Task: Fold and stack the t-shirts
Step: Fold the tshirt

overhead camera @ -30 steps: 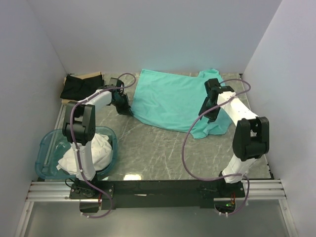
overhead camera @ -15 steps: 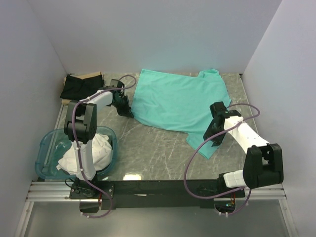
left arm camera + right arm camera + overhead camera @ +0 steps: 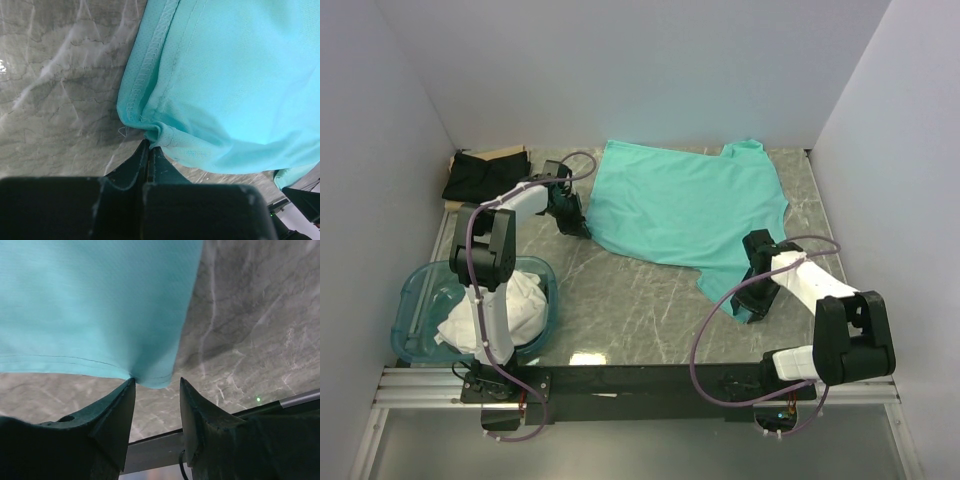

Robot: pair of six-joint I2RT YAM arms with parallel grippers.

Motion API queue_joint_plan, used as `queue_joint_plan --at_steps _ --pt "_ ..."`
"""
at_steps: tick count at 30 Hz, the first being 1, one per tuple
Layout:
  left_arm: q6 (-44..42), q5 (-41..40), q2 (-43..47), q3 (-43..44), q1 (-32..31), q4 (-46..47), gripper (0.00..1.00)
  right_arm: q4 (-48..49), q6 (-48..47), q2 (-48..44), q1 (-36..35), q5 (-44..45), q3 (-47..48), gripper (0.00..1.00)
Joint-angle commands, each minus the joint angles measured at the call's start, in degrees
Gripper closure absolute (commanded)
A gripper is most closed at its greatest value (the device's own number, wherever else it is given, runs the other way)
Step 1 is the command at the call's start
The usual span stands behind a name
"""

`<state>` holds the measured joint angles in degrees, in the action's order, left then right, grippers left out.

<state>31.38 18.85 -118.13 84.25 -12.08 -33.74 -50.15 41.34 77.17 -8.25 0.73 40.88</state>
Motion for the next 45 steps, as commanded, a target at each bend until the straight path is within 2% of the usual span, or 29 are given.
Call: queue_joint_plan --at_steps 1,7,13,16,17,19,20,22,27,31,32,35,36,38,40,45 --pt "0.7 1.4 0.3 2.1 0.1 0.3 1.00 1.8 1.7 -0.5 0.0 0.6 -2.1 0.52" --pt "0.8 1.7 0.0 2.9 0.1 0.0 1.00 3.8 2.6 -0.1 0.1 0.9 -3.7 0.53" --pt "1.1 1.3 -0.7 4.7 0.1 -0.8 1.00 5.8 2.6 1.7 0.1 1.8 -4.5 0.59" --pt "1.8 1.8 -1.2 5.0 0.8 -0.6 1.00 5.9 2.4 2.4 0.1 2.4 -4.2 0.69" --pt "2.0 1.8 -1.4 5.0 1.1 -0.7 1.00 5.9 2.3 2.5 -0.1 2.7 -4.0 0.77" --pt "2.1 2.0 -1.8 5.3 1.4 -1.0 1.00 5.1 2.0 2.6 0.0 3.6 -3.4 0.88" --pt "2.1 2.0 -2.2 5.6 1.6 -1.4 1.00 4.7 1.8 2.6 0.0 3.8 -3.1 0.97" --pt "1.9 2.2 -2.5 5.7 1.7 -1.7 1.00 3.5 1.5 2.2 0.1 4.8 -2.2 1.00" --pt "1.6 0.9 -2.5 5.2 1.9 -2.5 0.99 1.5 0.8 1.4 0.1 6.2 -1.0 1.00" --pt "1.7 -1.4 -1.6 4.7 2.7 -3.5 0.86 1.1 1.3 0.8 0.0 5.8 -0.3 1.00" --pt "1.6 -1.8 -0.5 4.2 2.8 -3.4 0.74 1.2 1.4 0.7 0.0 5.4 -0.3 1.00" --pt "1.1 -2.6 1.7 3.0 2.8 -2.8 0.54 1.2 1.4 0.5 0.0 5.3 0.0 1.00" --pt "1.2 -2.3 2.2 2.5 2.8 -2.6 0.51 1.2 1.4 0.7 0.0 5.3 0.1 1.00" --pt "1.6 -2.0 3.7 0.6 2.8 -1.4 0.47 1.1 1.3 0.8 0.0 5.3 0.2 1.00" --pt "1.8 -2.2 4.2 -0.5 2.8 -1.2 0.47 1.1 1.2 0.8 0.0 5.2 0.3 1.00" --pt "2.2 -1.3 6.1 -2.9 2.8 0.2 0.53 1.2 1.1 0.7 0.0 5.2 0.3 1.00"
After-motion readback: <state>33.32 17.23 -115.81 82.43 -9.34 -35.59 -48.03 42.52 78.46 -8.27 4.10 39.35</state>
